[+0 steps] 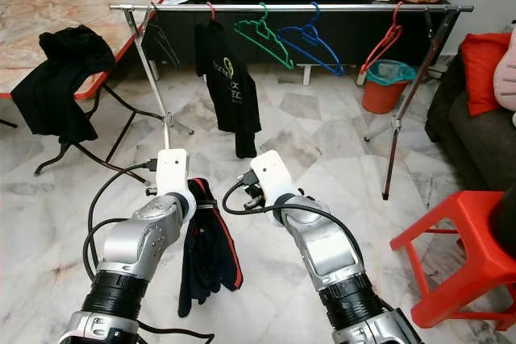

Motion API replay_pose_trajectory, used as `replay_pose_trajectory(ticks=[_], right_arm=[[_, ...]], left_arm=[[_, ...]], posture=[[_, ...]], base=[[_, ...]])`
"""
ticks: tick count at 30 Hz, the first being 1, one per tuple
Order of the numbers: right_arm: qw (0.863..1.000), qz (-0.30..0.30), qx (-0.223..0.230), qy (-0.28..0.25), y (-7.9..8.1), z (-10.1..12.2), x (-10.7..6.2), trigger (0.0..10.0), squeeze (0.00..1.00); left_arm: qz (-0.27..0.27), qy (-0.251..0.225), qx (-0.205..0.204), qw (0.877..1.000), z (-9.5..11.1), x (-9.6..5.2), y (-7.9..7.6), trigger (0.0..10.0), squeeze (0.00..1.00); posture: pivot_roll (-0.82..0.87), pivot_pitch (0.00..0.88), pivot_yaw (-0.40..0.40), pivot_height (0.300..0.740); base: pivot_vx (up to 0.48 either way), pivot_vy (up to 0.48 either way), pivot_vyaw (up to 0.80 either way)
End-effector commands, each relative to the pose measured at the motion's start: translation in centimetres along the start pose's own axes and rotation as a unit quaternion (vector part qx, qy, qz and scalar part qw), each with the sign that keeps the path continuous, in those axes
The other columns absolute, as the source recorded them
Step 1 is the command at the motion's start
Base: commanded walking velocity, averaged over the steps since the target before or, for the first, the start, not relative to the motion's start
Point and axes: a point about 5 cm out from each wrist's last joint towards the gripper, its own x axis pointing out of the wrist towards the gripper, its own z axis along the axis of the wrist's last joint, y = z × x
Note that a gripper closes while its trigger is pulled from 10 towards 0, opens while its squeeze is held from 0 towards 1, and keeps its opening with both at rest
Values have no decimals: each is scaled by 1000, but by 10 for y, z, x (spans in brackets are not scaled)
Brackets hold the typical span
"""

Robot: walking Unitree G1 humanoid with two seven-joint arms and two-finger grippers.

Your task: Hang hanger

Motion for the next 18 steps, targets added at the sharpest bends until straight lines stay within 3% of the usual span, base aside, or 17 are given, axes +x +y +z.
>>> replay_pose_trajectory(ticks=[1,10,14,18], right_arm=[[999,38,-11,5,9,-2,-3,10000,0],[997,57,-34,27,6,-12,-12,10000,0],[996,75,-34,28,11,-14,-14,10000,0],[998,61,-5,7,12,-12,-9,10000,0]], left_arm=[[-6,-9,7,1000,10,1,-2,0,0],[-24,-9,11,1000,25,6,1,0,0],[-35,-2,-6,999,32,8,0,0,0],[-62,-1,-25,998,43,7,-10,0,0]], posture=[[-101,0,24,740],[-105,0,39,740],[-108,4,46,740],[-103,6,49,740]], base=[[0,0,0],[0,0,0],[0,0,0],[0,0,0]])
